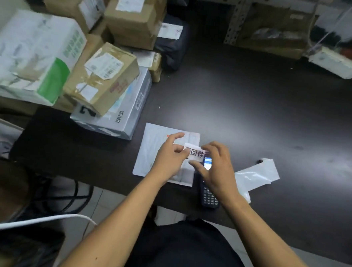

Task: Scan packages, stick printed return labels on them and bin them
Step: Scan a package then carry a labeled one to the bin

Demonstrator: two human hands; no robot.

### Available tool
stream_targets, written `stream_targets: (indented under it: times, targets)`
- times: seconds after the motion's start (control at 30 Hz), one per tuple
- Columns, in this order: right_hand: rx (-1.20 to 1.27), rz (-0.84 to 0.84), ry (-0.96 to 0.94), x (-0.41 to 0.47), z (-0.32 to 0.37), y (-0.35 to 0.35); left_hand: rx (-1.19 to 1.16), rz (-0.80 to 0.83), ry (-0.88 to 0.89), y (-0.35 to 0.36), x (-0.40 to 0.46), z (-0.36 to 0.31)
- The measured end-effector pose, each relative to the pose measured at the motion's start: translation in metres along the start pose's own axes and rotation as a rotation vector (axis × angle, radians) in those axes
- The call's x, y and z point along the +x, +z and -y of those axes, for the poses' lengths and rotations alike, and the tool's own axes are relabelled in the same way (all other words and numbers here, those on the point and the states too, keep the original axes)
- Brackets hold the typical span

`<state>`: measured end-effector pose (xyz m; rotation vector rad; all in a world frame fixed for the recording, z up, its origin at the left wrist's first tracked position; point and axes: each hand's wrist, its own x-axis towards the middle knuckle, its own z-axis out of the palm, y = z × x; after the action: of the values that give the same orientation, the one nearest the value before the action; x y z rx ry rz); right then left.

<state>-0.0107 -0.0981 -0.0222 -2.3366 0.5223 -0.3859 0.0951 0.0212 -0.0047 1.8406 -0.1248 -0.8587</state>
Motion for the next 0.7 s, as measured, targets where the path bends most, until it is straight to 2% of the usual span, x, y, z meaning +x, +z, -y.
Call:
stream_targets:
  times: [0.1,0.27,0.47,0.6,0.7]
  targets:
    - [0.264,0.112,0.342,0.01,0.028,0.014,-0.034,-0.018,-0.003,-0.029,-0.001,0.016]
    - [0.34,0.209,0.525,0.02,0.049,0.046,-0.079,-0.04,-0.026,-0.062,0.0,0.043]
    - [0.313,0.288,0.549,0.023,0.062,0.081,-0.009,-0.122,-0.065,-0.084,0.002,0.065]
    - [0.253,0.293,0.486,0.049,0.071,0.094,0.018,-0.228,-0.053,-0.088,0.012,0.065]
    - [0.148,0.366,0.413,0.072,0.073,0.098,0.047,-0.32,-0.067,-0.087,0.021,0.061]
